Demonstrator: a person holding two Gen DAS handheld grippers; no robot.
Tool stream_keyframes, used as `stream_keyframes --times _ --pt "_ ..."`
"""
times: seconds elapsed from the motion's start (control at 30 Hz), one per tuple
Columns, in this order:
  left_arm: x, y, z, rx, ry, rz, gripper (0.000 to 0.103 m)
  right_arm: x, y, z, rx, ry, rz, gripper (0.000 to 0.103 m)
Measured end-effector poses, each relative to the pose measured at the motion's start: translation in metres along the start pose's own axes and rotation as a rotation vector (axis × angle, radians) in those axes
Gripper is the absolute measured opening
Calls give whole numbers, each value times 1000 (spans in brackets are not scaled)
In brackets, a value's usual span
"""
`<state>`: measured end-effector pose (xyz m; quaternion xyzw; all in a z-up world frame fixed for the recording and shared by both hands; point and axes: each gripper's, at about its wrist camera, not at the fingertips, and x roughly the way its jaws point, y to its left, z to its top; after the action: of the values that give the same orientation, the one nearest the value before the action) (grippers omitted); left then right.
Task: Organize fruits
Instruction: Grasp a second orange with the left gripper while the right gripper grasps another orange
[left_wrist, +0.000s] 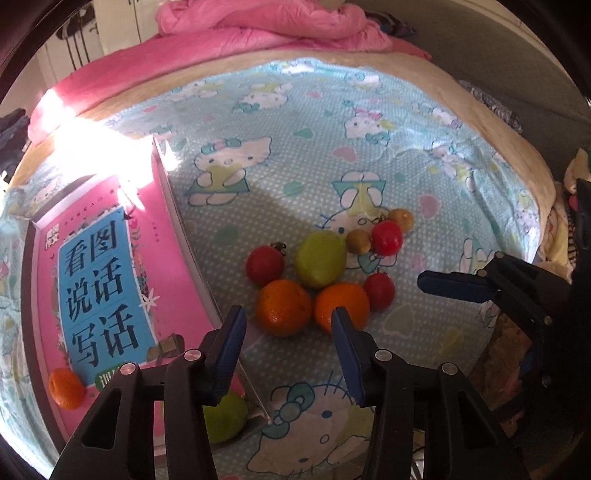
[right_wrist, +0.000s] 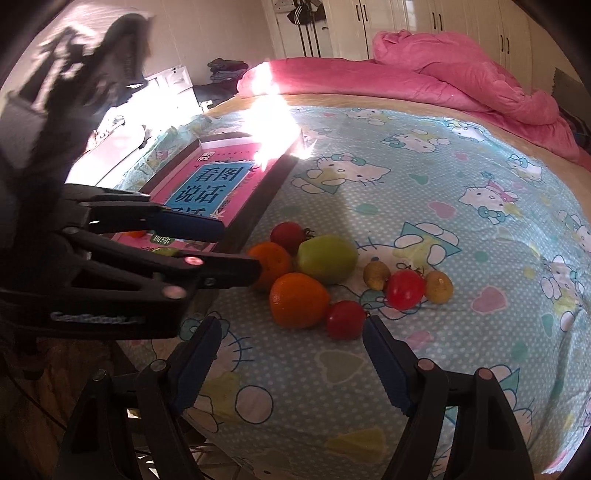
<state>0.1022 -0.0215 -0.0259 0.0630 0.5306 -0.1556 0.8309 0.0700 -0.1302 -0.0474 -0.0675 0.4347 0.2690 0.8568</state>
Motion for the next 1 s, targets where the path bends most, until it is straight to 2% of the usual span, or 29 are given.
stream_keyframes --times 0.17,0.33,0.5,0.73,1.0 --pt "11 4 8 -5 50 9 49 5 1 2 -14 -6 3 75" --pt "16 9 14 -3 85 -7 47 13 4 4 -49 8 -3 64" --pt "23 4 17 37 127 9 47 21 15 7 -132 15 -28 54" --pt "32 -2 21 90 179 37 47 33 26 4 -224 31 -85 52" --pt "38 -2 27 120 222 33 47 41 19 9 -217 20 -79 51"
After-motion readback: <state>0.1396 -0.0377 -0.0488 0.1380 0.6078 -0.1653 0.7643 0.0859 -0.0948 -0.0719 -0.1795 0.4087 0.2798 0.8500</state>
